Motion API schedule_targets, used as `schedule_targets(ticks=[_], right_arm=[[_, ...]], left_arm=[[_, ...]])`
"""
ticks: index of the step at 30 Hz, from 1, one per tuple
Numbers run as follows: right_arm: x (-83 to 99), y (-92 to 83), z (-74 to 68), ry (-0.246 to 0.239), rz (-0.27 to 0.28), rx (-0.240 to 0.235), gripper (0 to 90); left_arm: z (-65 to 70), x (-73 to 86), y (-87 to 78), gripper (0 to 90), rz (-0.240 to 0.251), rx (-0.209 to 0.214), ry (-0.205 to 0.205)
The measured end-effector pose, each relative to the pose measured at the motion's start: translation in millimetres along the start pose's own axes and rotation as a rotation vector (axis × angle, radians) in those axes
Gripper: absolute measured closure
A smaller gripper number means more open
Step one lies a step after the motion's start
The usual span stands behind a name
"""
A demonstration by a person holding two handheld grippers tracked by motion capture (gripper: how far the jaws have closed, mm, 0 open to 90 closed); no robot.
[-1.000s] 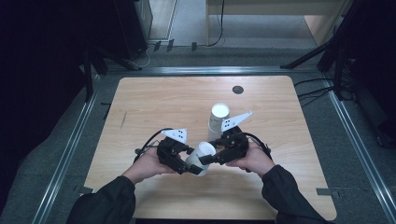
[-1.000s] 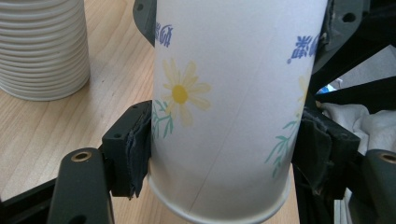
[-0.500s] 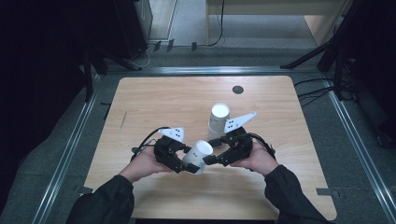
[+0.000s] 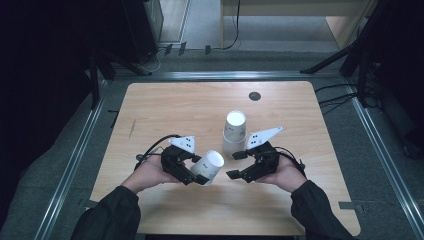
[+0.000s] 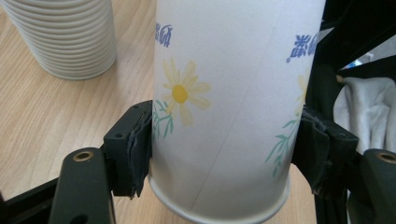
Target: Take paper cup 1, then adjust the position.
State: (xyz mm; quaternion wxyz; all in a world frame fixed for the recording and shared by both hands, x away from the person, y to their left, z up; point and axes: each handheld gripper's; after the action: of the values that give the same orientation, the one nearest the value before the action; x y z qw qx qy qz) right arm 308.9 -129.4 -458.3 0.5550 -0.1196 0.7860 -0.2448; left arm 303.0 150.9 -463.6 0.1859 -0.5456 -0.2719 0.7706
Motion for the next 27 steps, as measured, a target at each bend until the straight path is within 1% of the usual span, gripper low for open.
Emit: schedule_targets(ticks=[1,2,3,4,5,6,7,8,11,13,15,17,20,21,23,24,25,26,27], right_arm=[[0.4,-0.4,-1.0,-0.011,0.005,0.002,29.0],[0.2,-0.6,-3.0,-0.032,0.01,0.003,31.3],[0.2,-0.6,-3.0,-0.032,0.01,0.003,31.3],[-0.2,-0.6,-3.6,-0.037,0.01,0.012,31.1],[-0.6,-0.2,-3.3,-0.028,0.0,0.021,30.0],[-0.6,0.9,-3.1,-0.01,-0.008,0.027,28.7],[-0.5,1.6,-2.7,0.0,-0.018,0.031,29.1],[0.1,3.0,-2.0,0.0,-0.023,0.037,30.6],[1.4,5.2,-3.1,-0.007,-0.044,0.045,33.4],[1.0,5.0,-4.2,0.004,-0.039,0.043,33.4],[1.6,4.0,-5.8,-0.002,-0.033,0.049,31.6],[2.9,3.1,-6.9,-0.014,-0.03,0.057,29.6],[3.7,2.3,-7.8,-0.025,-0.023,0.064,28.2],[3.4,2.2,-7.7,-0.029,-0.022,0.061,28.3],[2.1,2.6,-6.9,-0.03,-0.011,0.047,28.3],[1.4,3.1,-6.6,-0.029,-0.003,0.044,28.1],[0.8,3.6,-6.2,-0.025,0.003,0.041,28.0],[0.4,4.4,-5.7,-0.026,0.008,0.036,28.0],[0.0,5.4,-5.6,-0.038,0.015,0.036,28.0]], left_arm=[[-0.1,-0.6,-0.4,28.2,-0.009,-0.005,-0.006],[0.5,-1.2,-0.6,28.1,-0.01,-0.011,-0.012],[1.5,-2.5,-1.6,28.1,-0.016,-0.016,-0.011],[2.8,-3.7,-3.1,28.2,-0.011,-0.012,-0.001],[3.4,-4.4,-4.4,28.1,-0.01,-0.008,0.006],[3.8,-4.8,-5.6,28.1,-0.009,-0.003,0.006],[3.7,-5.3,-7.4,28.1,-0.007,0.007,0.003],[3.7,-5.9,-8.9,28.1,-0.006,0.002,0.009],[2.5,-8.5,-10.8,28.1,-0.031,-0.014,0.005],[0.3,-10.9,-11.3,28.1,-0.051,-0.006,0.0],[-1.0,-15.9,-11.6,28.1,-0.081,-0.01,0.016],[-1.7,-20.0,-11.6,28.1,-0.089,-0.008,0.026],[-6.2,-28.3,-13.0,28.1,-0.1,0.024,0.035],[-7.6,-31.0,-13.5,28.1,-0.111,0.022,0.045],[-10.1,-36.2,-14.1,28.2,-0.134,0.014,0.067],[-10.4,-38.1,-13.9,28.2,-0.143,0.005,0.069],[-11.0,-40.0,-13.9,28.2,-0.153,-0.011,0.088],[-11.1,-41.6,-14.1,28.2,-0.168,-0.027,0.097],[-11.3,-42.7,-14.0,28.2,-0.18,-0.045,0.104]])
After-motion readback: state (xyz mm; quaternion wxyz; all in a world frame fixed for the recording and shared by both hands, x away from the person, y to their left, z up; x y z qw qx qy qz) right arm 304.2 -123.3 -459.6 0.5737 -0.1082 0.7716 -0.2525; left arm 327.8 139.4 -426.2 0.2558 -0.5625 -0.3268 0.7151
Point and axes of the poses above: each handheld gripper's, and its own axes: y roughly forward along the jaws, x roughly out of its underside, z roughly to its right, and after that the axes turned 5 degrees about z, right-handed
